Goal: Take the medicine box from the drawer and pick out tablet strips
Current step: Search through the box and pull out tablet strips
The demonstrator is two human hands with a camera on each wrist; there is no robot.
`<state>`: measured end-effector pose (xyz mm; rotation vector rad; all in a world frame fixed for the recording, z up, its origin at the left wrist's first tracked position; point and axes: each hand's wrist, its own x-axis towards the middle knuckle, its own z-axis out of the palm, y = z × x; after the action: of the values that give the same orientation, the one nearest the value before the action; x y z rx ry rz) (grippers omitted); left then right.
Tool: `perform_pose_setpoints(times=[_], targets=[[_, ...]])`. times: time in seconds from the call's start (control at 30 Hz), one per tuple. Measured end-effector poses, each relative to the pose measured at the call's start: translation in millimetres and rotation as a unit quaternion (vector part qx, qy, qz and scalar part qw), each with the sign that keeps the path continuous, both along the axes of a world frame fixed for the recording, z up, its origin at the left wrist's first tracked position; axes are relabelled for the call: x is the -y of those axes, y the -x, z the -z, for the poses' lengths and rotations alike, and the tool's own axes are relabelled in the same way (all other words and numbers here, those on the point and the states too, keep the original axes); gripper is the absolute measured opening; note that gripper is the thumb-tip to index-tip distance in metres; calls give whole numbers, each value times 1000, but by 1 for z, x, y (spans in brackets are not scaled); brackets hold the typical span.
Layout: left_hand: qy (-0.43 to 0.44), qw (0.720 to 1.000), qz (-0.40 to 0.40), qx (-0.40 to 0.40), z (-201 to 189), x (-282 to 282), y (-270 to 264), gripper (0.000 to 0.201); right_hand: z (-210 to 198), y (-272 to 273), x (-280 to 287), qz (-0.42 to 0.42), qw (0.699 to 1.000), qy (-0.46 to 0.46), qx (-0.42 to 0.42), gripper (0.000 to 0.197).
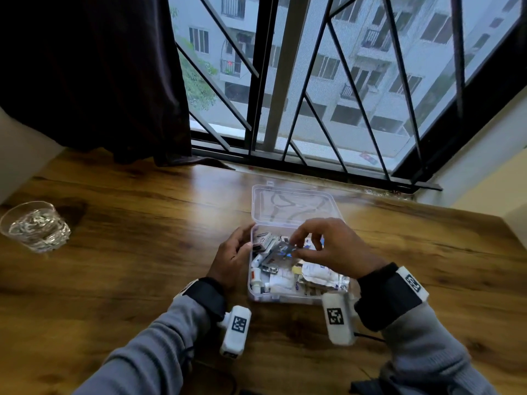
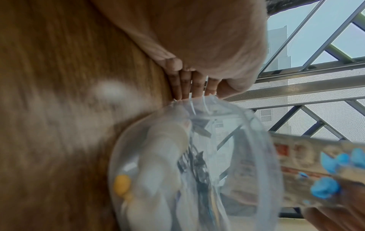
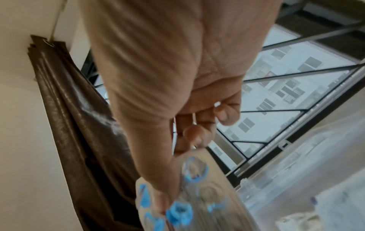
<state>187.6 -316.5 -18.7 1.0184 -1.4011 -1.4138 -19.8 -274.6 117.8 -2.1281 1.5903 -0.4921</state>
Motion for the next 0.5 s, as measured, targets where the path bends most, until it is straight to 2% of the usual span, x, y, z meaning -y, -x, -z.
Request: perform_pose_setpoints(times=[0.1, 0.23, 0.37, 0.5], targets=[[0, 1000, 2, 15, -1, 0, -1, 53, 11, 5, -26, 8, 986, 162, -33, 13], [8, 999, -7, 38, -4, -1, -1, 56, 41, 7, -56, -7, 941, 323, -98, 24], [7, 999, -6, 49, -5, -2, -1, 57, 50, 8, -64, 25, 919, 383, -94, 27], [8, 998, -5, 59, -10, -4, -1, 55, 50, 7, -67, 56, 919, 384, -71, 27]])
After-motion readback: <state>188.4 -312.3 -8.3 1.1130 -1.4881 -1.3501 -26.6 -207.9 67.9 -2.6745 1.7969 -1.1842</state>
